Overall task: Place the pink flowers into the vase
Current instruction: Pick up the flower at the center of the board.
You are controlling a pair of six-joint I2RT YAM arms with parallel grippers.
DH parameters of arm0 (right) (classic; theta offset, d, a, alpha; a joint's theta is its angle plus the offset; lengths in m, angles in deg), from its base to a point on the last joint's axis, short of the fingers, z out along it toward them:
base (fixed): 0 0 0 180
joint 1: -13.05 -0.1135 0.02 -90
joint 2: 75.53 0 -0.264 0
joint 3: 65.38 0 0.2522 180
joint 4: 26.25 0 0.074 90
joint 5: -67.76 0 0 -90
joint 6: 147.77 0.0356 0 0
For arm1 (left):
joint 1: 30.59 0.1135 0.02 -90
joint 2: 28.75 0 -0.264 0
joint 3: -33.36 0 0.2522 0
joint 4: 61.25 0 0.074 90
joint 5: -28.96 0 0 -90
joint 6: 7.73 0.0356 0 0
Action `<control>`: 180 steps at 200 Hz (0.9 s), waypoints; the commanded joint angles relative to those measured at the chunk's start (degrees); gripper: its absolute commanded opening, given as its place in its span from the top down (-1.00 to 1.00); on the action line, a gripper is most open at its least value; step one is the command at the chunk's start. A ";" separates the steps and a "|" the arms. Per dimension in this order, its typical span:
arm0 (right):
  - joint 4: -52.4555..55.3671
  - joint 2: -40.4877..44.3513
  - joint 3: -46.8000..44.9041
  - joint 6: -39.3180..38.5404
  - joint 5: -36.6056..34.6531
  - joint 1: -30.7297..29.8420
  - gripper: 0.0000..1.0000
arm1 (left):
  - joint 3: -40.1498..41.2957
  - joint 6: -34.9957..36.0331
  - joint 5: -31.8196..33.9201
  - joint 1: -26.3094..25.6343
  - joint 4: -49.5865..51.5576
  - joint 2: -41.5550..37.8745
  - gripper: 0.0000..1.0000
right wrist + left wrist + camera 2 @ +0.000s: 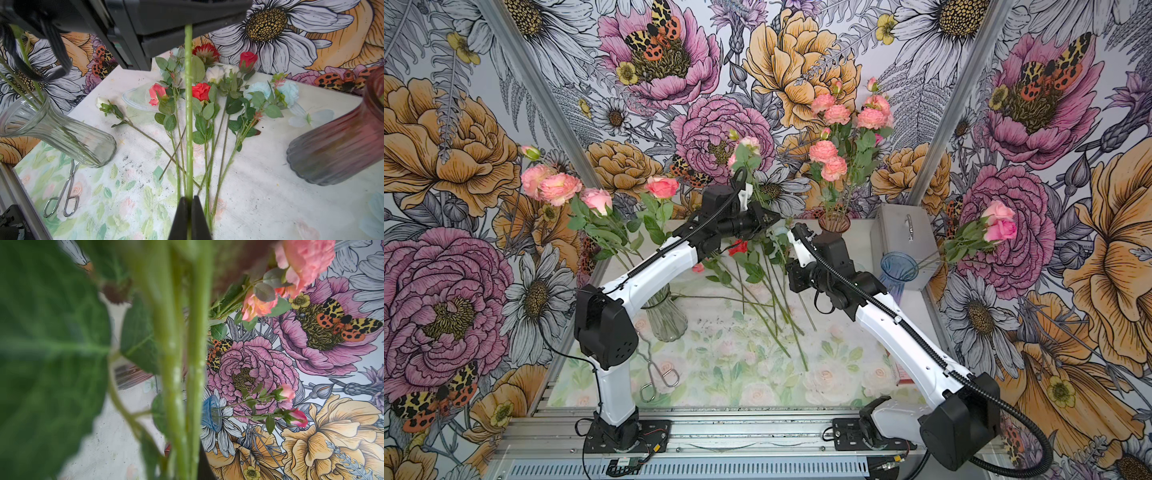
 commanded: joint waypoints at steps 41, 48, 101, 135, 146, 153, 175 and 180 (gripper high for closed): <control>-0.04 -0.06 4.56 0.62 -0.93 0.51 0.13 | -2.37 9.49 2.25 -1.36 5.73 -2.30 1.00; 0.37 0.47 5.09 0.55 -0.94 0.59 0.00 | -2.26 10.51 3.02 -1.46 6.17 -2.58 1.00; 2.71 -0.39 8.89 0.00 0.02 1.14 -0.36 | -0.56 15.31 10.08 -2.69 7.38 -5.68 1.00; 2.62 -3.49 10.89 0.82 2.54 1.12 -0.36 | 0.49 17.04 14.31 -4.16 6.70 -9.31 1.00; 2.64 -4.12 11.70 1.09 3.05 1.14 -0.36 | 0.68 17.03 14.43 -4.35 6.29 -9.68 1.00; 2.64 -4.33 12.30 1.23 3.38 1.10 -0.36 | 0.73 17.04 14.60 -4.62 6.28 -9.73 1.00; 2.64 -5.09 13.95 1.56 4.41 1.09 -0.36 | 0.81 17.04 14.80 -4.93 6.20 -9.73 1.00; 2.72 -5.33 14.26 1.69 4.56 1.14 -0.36 | 0.77 17.04 15.03 -5.07 6.19 -9.73 1.00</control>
